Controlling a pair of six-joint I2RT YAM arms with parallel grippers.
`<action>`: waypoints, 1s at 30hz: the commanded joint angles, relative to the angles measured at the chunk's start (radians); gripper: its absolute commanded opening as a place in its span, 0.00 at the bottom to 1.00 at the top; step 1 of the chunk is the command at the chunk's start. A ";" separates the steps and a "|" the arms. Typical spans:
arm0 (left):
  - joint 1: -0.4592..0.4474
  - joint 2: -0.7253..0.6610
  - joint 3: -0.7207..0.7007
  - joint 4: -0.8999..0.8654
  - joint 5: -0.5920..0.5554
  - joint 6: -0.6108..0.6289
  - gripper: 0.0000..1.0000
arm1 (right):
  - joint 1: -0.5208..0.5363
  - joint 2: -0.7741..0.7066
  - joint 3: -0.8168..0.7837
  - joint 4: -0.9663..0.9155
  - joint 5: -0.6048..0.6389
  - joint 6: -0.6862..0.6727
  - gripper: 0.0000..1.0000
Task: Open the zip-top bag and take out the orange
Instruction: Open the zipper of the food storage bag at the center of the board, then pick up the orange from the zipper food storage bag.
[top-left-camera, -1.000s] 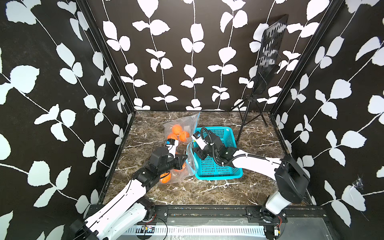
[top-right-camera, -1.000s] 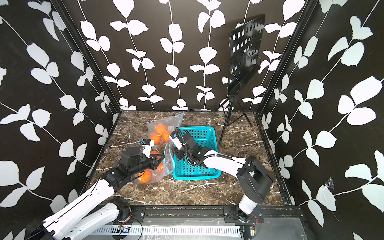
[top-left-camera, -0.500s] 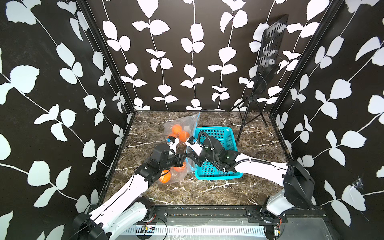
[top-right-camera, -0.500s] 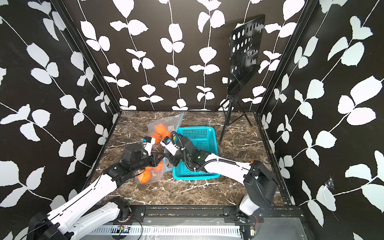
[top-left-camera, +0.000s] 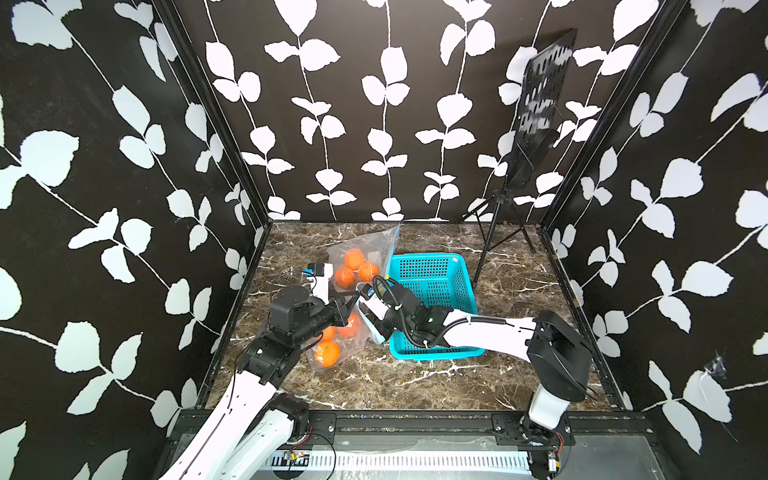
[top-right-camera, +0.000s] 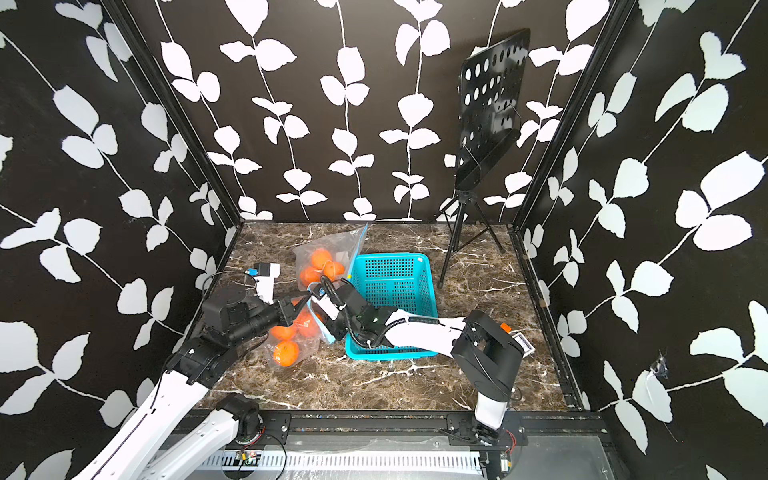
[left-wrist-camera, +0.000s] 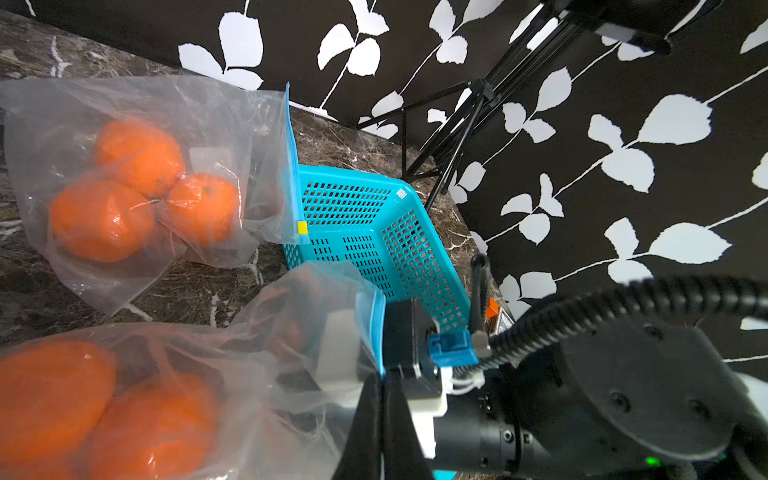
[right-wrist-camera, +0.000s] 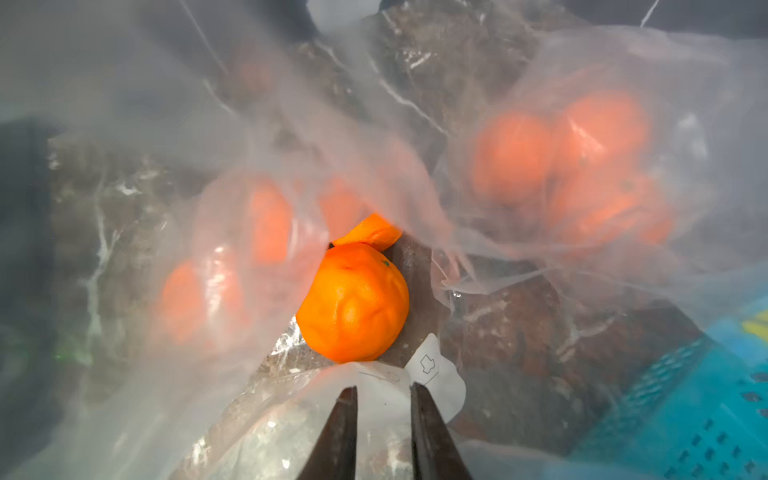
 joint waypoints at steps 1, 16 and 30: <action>0.003 0.029 -0.043 0.058 0.068 -0.027 0.00 | 0.000 -0.032 -0.039 0.079 -0.024 -0.011 0.31; 0.006 0.105 -0.079 0.158 0.127 -0.068 0.00 | -0.116 0.172 0.132 0.128 -0.444 0.027 0.36; 0.169 0.020 -0.142 0.067 -0.052 -0.078 0.64 | -0.044 0.041 -0.004 0.084 -0.107 -0.011 0.28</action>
